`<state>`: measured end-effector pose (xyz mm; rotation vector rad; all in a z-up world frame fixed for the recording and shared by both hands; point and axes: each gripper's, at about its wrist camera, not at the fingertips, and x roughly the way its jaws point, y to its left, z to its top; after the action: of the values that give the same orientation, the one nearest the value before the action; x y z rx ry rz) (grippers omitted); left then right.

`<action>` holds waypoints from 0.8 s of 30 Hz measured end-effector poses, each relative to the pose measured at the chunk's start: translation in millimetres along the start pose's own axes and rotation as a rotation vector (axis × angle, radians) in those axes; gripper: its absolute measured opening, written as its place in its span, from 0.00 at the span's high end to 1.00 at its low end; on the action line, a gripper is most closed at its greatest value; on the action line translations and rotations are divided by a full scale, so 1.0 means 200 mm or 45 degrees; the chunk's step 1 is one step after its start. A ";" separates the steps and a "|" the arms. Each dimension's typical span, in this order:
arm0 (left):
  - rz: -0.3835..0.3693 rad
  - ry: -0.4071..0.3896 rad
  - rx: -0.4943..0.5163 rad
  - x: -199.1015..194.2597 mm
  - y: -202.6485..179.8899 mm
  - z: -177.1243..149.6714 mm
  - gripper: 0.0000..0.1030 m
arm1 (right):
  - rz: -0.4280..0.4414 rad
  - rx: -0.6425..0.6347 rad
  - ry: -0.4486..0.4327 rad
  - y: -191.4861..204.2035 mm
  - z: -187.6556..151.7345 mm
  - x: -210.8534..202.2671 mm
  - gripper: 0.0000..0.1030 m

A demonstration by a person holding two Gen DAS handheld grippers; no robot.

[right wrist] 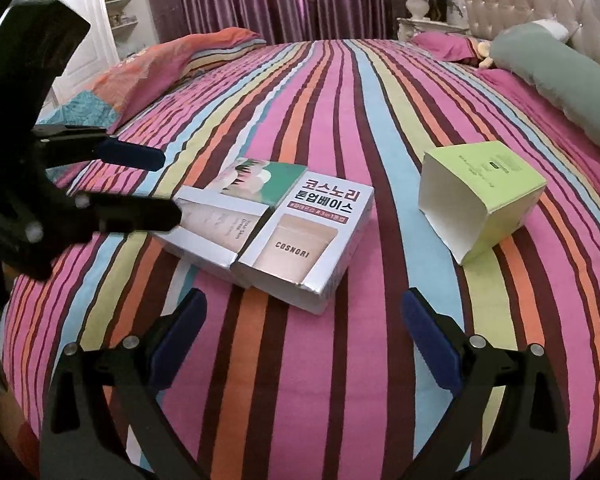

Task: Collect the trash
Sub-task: 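Grasp the white Your Skin Dress box with the left tool while the right tool grasps the COSNORI box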

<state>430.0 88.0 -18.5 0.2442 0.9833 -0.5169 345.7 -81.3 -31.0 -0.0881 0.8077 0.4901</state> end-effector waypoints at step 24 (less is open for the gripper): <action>0.082 0.214 -0.214 0.34 -0.06 0.04 0.25 | -0.128 -0.083 0.072 0.05 0.03 0.11 0.10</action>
<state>460.3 53.9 -70.1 0.1696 1.1727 -0.3563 358.2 -62.7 -42.5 -0.2025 0.8383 0.4205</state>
